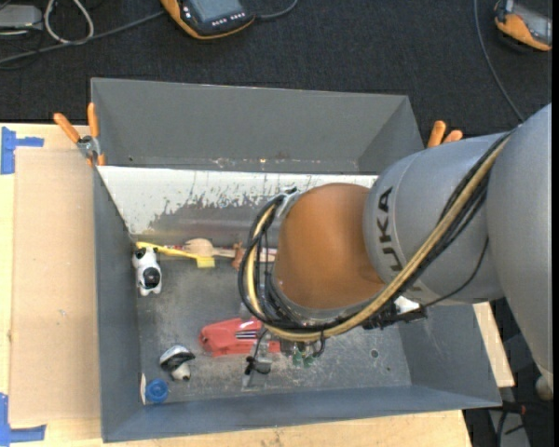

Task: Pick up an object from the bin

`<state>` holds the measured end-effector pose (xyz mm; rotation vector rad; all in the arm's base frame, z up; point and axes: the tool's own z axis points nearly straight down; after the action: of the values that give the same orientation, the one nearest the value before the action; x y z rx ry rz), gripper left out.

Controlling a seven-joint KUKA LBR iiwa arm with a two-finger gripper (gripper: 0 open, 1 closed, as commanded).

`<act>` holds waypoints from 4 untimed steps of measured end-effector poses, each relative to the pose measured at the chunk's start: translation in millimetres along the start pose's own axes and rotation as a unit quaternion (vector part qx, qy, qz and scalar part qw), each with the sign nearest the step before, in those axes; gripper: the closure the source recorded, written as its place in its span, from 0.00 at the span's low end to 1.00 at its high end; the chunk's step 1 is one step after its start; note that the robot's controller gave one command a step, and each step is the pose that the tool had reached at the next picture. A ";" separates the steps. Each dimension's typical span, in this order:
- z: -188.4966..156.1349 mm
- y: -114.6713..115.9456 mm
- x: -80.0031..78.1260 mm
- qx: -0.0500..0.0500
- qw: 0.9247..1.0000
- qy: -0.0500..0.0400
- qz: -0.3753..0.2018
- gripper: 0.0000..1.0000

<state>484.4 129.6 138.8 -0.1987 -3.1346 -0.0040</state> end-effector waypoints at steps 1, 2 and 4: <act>48.4 -30.6 -24.1 0.001 0.997 0.000 -0.077 0.00; 63.5 -38.4 -39.2 -0.001 1.000 -0.002 -0.015 0.00; 68.1 -44.2 -46.0 0.000 0.995 0.000 -0.097 1.00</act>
Offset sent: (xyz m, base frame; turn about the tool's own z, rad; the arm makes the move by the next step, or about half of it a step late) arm 0.0402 -0.0466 -0.0659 0.0138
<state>524.4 80.2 70.6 0.1054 -3.1392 -0.0047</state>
